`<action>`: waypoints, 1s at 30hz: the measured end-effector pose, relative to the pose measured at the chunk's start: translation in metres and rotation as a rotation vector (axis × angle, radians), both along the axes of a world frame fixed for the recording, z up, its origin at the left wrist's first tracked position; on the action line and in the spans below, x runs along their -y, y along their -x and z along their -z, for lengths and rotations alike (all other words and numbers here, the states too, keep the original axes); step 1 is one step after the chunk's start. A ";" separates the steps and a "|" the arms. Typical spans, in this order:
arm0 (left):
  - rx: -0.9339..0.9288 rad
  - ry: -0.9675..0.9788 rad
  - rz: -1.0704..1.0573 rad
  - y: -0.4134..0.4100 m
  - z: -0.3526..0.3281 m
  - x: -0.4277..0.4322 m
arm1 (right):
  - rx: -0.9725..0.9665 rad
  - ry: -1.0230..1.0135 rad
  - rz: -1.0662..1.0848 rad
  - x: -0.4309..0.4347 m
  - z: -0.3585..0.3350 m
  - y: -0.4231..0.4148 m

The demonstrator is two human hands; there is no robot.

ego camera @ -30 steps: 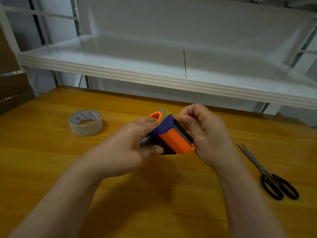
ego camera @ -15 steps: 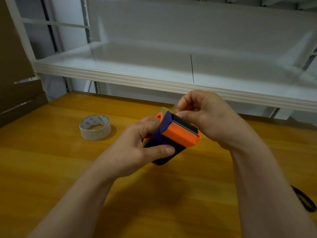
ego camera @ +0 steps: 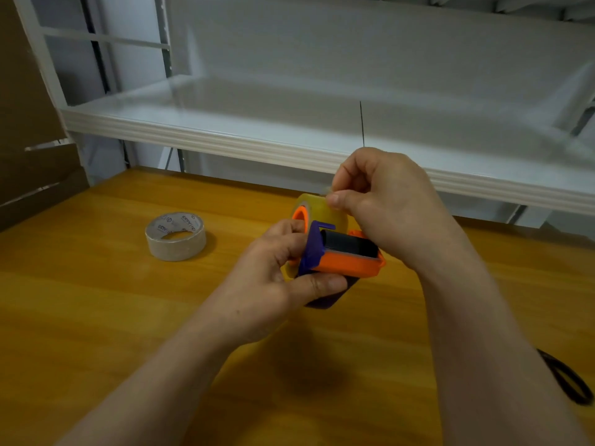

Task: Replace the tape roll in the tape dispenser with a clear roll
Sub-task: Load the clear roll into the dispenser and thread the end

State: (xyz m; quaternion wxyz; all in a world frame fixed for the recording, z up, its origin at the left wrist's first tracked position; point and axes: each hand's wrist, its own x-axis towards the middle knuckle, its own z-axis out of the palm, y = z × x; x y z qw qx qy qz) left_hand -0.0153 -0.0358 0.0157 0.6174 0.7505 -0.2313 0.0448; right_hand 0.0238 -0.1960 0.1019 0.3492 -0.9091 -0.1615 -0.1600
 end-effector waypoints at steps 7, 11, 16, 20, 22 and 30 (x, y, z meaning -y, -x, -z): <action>0.020 0.008 -0.027 -0.002 -0.003 -0.007 | 0.003 0.020 -0.092 -0.002 -0.003 0.008; 0.013 0.005 -0.062 -0.005 -0.004 -0.013 | -0.006 0.086 -0.144 -0.005 -0.006 0.012; 0.075 -0.035 -0.068 -0.004 -0.006 -0.015 | 0.044 0.040 -0.125 -0.002 -0.008 0.012; 0.117 -0.116 -0.098 -0.004 -0.006 -0.015 | 0.014 0.105 -0.169 -0.001 -0.010 0.014; 0.110 -0.139 -0.107 -0.003 -0.006 -0.015 | -0.006 0.143 -0.187 0.001 -0.011 0.014; 0.188 -0.210 -0.165 -0.004 -0.007 -0.017 | 0.088 0.038 -0.143 -0.004 -0.007 0.012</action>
